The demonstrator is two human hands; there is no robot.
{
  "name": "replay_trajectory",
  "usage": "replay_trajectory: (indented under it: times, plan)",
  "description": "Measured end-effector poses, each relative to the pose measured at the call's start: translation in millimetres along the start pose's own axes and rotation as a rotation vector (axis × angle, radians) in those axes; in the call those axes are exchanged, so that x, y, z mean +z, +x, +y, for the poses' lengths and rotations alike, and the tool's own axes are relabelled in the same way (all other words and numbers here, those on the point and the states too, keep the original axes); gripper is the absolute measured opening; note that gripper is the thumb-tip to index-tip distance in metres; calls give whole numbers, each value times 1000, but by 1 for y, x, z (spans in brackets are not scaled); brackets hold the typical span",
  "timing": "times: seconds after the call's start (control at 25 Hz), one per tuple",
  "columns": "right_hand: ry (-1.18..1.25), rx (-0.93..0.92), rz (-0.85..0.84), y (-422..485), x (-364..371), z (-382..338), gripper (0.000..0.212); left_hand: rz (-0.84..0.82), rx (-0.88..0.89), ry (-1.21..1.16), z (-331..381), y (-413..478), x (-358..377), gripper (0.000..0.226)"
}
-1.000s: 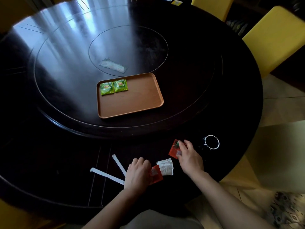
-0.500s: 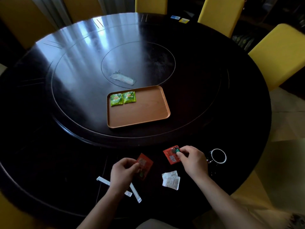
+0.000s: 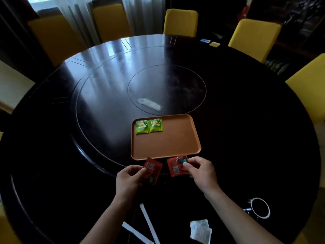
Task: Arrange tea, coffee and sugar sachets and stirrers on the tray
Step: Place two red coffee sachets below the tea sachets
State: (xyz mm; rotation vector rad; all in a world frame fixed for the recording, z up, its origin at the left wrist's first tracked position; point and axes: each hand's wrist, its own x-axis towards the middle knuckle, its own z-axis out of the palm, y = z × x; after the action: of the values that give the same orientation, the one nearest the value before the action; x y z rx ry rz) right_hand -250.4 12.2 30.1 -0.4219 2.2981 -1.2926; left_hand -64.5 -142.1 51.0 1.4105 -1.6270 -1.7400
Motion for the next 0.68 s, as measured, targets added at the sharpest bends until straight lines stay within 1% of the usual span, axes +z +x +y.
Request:
replay_trajectory:
  times: [0.12, 0.24, 0.32, 0.4, 0.44, 0.48, 0.56, 0.64, 0.68]
  plan:
    - [-24, -29, 3, 29, 14, -17, 8, 52, 65, 41, 14, 40, 2, 5]
    - [-55, -96, 25, 60, 27, -32, 4, 122, 138, 104, 29, 83, 9, 7]
    - [-135, -207, 87, 82, 33, -40, 5, 188, 274, 250, 36, 110, 14, 8]
    - [-216, -366, 159, 98, 38, -46, 8, 239, 509, 529, 37, 130, 16, 8]
    - [-260, -448, 169, 103, 39, -46, 10, 229, 614, 673, 34, 137, 17, 8]
    - [-325, -519, 142, 108, 41, -44, 12, 199, 690, 801, 29, 142, 18, 10]
    - [-494, -603, 17, 107, 45, -35, 14, 107, 782, 1001, 15, 148, 18, 16]
    - [-566, -616, -98, 102, 46, -23, 19, 19, 814, 1097, 1, 142, 16, 17]
    - [-560, -607, -117, 100, 45, -17, 23, -3, 812, 1093, -2, 138, 14, 18]
